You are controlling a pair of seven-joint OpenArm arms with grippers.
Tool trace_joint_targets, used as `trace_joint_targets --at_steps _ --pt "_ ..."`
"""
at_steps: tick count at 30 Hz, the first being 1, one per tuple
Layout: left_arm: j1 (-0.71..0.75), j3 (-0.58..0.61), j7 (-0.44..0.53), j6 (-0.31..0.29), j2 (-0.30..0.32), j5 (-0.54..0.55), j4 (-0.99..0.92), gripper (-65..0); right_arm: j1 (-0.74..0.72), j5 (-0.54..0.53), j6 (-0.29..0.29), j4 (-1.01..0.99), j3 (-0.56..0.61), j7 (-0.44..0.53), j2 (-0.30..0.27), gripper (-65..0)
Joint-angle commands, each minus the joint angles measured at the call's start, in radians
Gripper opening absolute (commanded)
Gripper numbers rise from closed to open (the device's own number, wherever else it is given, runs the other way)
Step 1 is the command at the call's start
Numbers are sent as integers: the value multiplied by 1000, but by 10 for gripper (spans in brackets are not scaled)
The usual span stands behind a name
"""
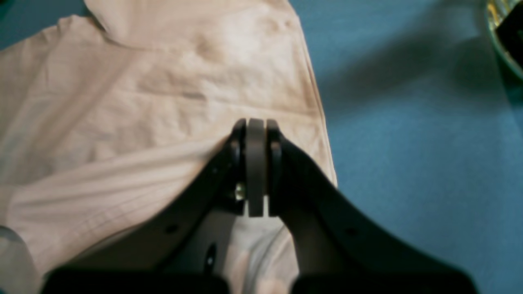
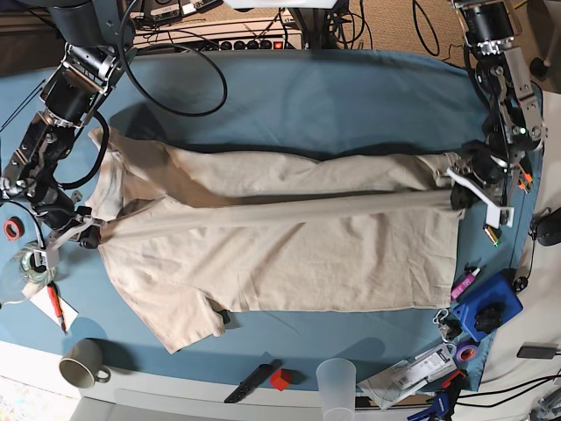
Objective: Fold the T-shirt properly
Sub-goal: 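Fold the lifted strip inward toward the shirt's middle with both grippers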
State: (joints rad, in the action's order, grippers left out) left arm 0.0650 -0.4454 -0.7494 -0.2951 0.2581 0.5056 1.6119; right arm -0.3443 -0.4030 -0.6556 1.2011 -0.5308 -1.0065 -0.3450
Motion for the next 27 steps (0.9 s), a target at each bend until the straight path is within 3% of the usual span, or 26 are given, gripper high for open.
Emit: trace_joint_targets --at_steps 1,4,8,25,26,27 --pt "-26 -6 25 6 19 8 8 -650 -27 -2 0 14 13 38 -23 -650" --pt "-61 7 24 6 22 11 -24 -650 -27 11 3 14 65 39 -23 -650" --pt "-93 47 25 7 27 10 -72 -650 -27 11 54 14 100 47 -23 -650" --pt "-195 57 25 6 27 3 -177 -650 -27 45 47 14 98 47 -23 -650" --pt "-196 57 25 6 28 3 -177 -608 -27 45 37 14 98 47 -23 -650" --pt "-198 57 25 6 28 4 -176 -546 -27 44 28 15 98 47 -24 -592"
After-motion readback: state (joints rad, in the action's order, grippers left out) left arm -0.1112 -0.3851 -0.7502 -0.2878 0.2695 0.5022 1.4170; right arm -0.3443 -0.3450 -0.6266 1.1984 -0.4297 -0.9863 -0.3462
